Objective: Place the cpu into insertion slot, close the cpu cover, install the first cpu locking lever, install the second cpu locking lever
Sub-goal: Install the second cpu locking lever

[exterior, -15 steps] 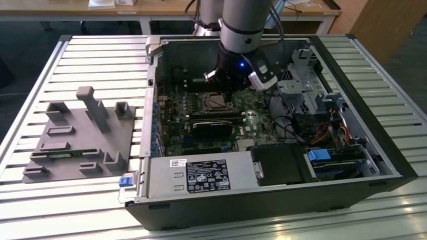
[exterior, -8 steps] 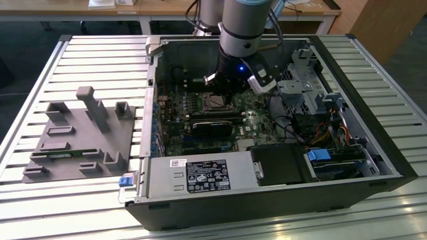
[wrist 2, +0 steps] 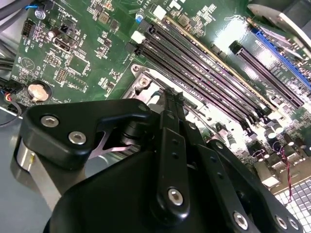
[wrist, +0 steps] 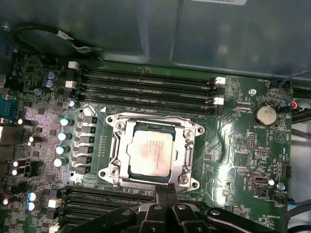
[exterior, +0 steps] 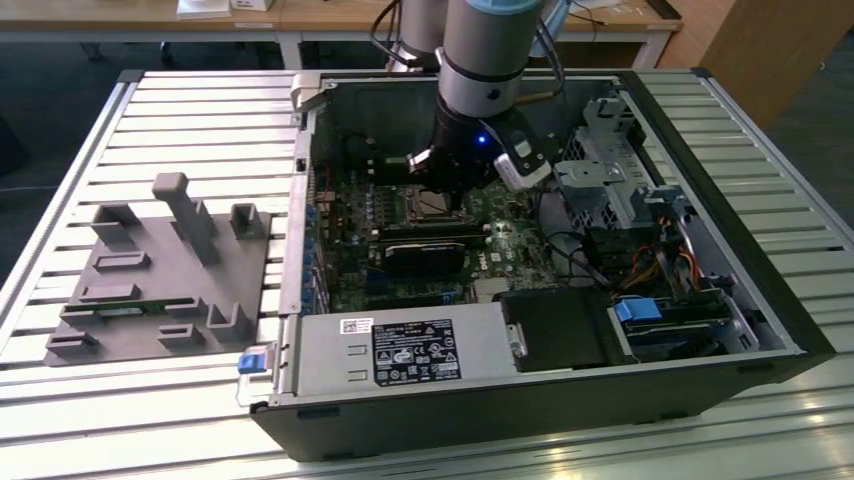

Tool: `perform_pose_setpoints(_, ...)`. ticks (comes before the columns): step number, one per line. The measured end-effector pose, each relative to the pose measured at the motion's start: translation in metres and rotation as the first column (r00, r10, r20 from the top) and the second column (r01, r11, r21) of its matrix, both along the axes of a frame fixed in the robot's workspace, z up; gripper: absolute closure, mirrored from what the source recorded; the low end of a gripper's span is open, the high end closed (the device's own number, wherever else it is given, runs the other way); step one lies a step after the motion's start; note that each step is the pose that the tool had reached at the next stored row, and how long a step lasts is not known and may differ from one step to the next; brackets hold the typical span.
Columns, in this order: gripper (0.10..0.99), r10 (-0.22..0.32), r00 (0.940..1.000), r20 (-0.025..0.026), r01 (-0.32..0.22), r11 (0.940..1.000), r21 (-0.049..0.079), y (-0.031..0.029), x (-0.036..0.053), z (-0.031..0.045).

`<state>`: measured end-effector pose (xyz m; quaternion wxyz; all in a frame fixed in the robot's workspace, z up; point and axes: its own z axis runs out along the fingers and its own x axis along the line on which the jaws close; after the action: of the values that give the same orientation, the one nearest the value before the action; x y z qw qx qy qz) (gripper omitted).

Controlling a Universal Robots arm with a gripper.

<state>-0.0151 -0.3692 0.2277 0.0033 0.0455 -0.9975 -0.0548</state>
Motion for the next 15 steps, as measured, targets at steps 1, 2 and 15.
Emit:
perform_pose_setpoints(1,0.969,-0.001,1.0000,0.0000,0.001,1.0000,0.000,0.0000,-0.0001,0.0000)
perform_pose_setpoints(2,0.969,-0.002,1.0000,0.0001,0.002,1.0000,0.000,-0.0001,-0.0002,-0.0001)
perform_pose_setpoints(15,0.969,-0.002,1.0000,0.0001,0.002,1.0000,0.006,-0.0068,-0.0076,-0.0004)
